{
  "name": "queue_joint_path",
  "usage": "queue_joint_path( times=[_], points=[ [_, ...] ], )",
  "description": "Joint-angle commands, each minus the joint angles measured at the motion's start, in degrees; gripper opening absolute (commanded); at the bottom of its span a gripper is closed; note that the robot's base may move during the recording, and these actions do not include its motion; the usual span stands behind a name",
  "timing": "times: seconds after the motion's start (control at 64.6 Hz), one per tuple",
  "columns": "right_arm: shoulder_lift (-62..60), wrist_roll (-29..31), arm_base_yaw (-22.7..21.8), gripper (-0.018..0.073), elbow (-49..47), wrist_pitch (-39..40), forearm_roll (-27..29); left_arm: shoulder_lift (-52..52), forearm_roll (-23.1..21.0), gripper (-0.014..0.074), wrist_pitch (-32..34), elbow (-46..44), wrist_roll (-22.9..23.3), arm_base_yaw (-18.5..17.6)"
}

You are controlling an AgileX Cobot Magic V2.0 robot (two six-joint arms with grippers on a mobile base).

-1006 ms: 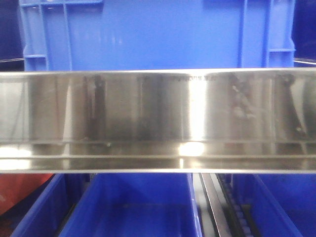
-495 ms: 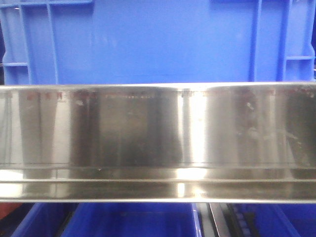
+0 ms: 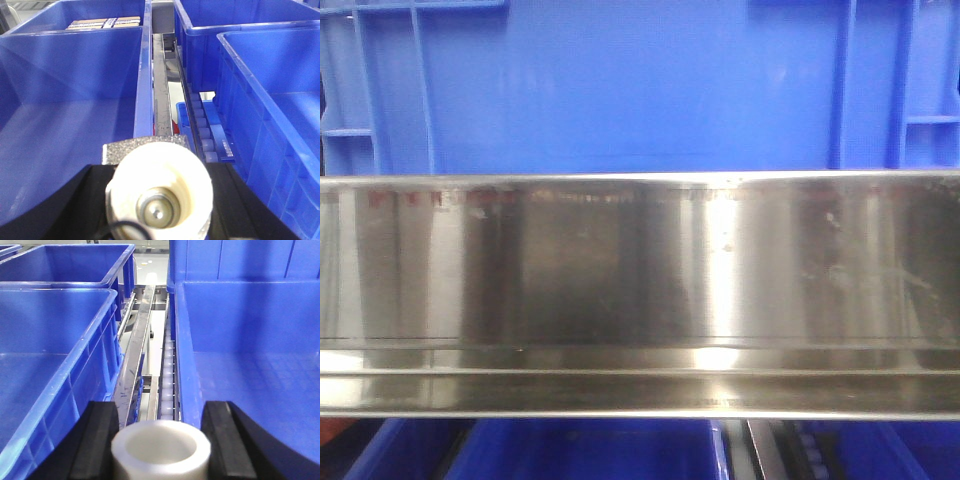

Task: Place valve from conveyor to right shelf box
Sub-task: 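Move both held valves over an open blue bin on the shelf, then lower the right gripper into the blue bin and open it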

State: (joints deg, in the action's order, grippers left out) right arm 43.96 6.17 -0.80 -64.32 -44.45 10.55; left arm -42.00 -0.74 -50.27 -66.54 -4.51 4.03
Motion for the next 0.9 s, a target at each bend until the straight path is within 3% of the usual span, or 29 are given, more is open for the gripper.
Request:
queue_joint_path(
  times=[0.0,0.882],
  points=[
    [-0.55,0.26,-0.14,-0.0153,-0.80,2.95,-0.76,0.47,-0.20,-0.0111,3.28,-0.60,0.25,-0.42],
    [-0.55,0.26,-0.14,-0.0153,-0.90,5.55,-0.60,0.47,-0.20,-0.0111,5.05,-0.60,0.25,-0.42]
  ],
)
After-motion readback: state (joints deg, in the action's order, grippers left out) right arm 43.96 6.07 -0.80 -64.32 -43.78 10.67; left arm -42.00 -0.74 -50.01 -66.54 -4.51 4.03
